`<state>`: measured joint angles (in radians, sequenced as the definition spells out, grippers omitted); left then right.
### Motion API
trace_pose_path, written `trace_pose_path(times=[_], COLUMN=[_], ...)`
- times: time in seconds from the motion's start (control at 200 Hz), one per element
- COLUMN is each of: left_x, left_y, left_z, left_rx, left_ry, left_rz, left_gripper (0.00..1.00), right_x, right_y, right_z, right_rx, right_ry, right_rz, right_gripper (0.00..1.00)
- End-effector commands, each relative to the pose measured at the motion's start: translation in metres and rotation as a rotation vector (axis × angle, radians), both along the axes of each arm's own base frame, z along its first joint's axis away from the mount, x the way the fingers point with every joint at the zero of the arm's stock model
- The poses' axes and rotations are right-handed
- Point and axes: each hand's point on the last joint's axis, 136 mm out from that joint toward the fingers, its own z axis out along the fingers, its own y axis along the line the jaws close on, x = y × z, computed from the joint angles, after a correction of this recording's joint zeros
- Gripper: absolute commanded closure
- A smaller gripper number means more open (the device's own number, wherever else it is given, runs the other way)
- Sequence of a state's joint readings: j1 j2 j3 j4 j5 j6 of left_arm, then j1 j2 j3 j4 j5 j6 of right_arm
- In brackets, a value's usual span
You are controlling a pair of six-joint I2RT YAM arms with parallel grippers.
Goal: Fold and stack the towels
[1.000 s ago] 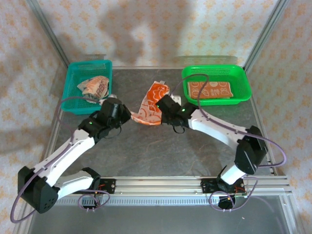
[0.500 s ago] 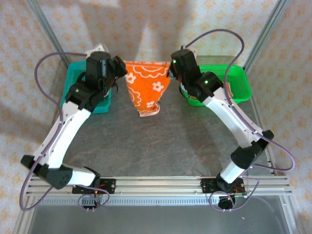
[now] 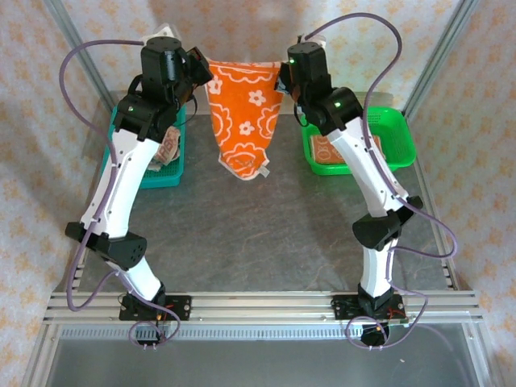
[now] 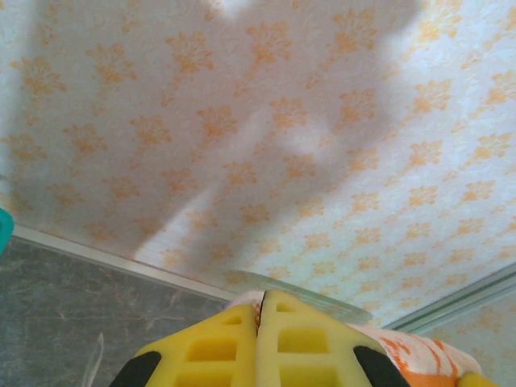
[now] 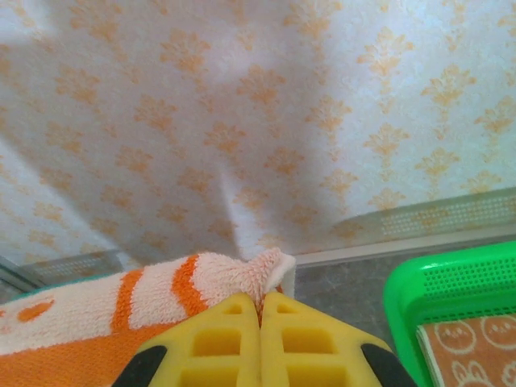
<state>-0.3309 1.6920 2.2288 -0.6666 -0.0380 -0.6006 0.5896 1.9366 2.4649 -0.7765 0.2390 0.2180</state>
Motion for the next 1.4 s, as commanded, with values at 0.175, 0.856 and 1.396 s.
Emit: trace_pose_path(times=[0.175, 0.856, 1.396], left_x=[-0.064, -0.185, 0.000], left_y=[0.015, 0.033, 0.014], left_z=[0.049, 0.017, -0.131], left_rx=[-0.073, -0.253, -0.011], left_ry=[-0.098, -0.078, 0.267], left_rz=[-0.032, -0.019, 0.064], left_gripper=[1.00, 1.00, 1.00], right_x=[-0.045, -0.170, -0.015], right_y=[0.000, -0.018, 0.025], right_z=[0.043, 0.029, -0.108], right_rx=[0.093, 0.086, -0.013], right_ry=[-0.035, 0.042, 0.358], right_rz=[0.142, 0.201, 0.168], right_gripper=[1.00, 1.00, 1.00])
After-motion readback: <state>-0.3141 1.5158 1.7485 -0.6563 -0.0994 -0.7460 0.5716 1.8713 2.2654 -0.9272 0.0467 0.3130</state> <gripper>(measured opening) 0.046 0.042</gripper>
